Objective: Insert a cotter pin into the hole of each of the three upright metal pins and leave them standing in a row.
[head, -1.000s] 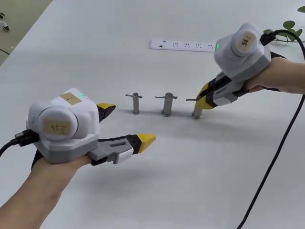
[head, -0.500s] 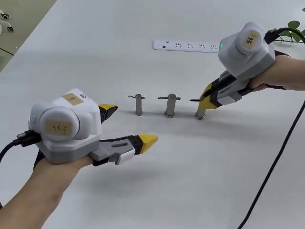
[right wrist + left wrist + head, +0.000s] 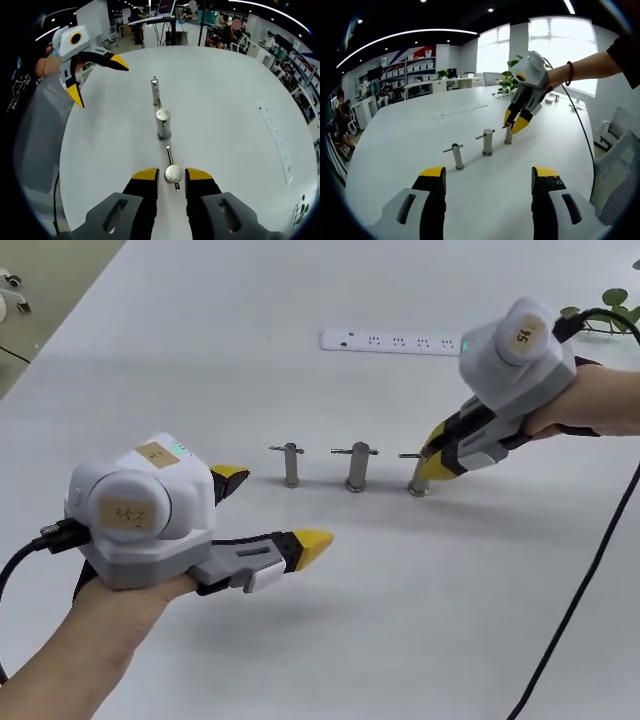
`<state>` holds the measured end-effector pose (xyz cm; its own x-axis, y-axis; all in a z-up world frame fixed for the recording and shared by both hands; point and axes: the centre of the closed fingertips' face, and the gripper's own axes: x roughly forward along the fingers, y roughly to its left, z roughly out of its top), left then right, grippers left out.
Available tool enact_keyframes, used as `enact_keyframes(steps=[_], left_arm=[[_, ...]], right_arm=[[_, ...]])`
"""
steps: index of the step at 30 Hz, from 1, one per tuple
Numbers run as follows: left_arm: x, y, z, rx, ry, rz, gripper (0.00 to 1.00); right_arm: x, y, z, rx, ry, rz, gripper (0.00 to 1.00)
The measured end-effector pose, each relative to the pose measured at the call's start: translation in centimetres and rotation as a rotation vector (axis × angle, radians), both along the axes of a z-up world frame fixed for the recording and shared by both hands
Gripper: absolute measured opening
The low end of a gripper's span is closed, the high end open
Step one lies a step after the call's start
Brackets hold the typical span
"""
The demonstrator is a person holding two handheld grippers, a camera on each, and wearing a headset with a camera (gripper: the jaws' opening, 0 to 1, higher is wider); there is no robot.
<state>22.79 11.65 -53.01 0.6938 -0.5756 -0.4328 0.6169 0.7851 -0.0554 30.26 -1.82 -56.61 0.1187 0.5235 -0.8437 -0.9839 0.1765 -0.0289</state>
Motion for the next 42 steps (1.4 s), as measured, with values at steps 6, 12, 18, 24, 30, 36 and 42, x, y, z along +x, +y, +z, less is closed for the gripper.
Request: enact_keyframes(steps=[6,12,18,24,30,36,42], left_arm=[[0.1,0.2,0.1,-0.006,-0.002,0.012,0.69],[0.7,0.5,0.4,-0.019,-0.004,0.039,0.71],[1.4,0.8,0.7,-0.046,-0.004,0.062,0.73],[1.8,0.7,0.7,-0.029,-0.005,0.075,0.75],[2.0,0.7,1.0,-0.015,-0.024,0.091,0.78],[2.1,1.2,1.1,-0.014,-0.03,0.127,0.8],[2.2,1.6,1.2,-0.017,-0.041,0.15,0.81]], right_arm=[[0.2,-0.3,0.6,0.043,-0.029,-0.072,0.27],[0.1,-0.2,1.6,0.165,-0.034,-0.209,0.37],[-1.6,-0.1,2.5,0.243,-0.028,-0.287,0.46],[-2.9,0.1,3.6,0.333,-0.062,-0.403,0.54],[-4.1,0.7,4.3,0.401,-0.077,-0.483,0.58],[-4.9,0.7,4.4,0.45,-0.096,-0.567,0.61],[-5.4,0.6,3.8,0.492,-0.103,-0.652,0.61]])
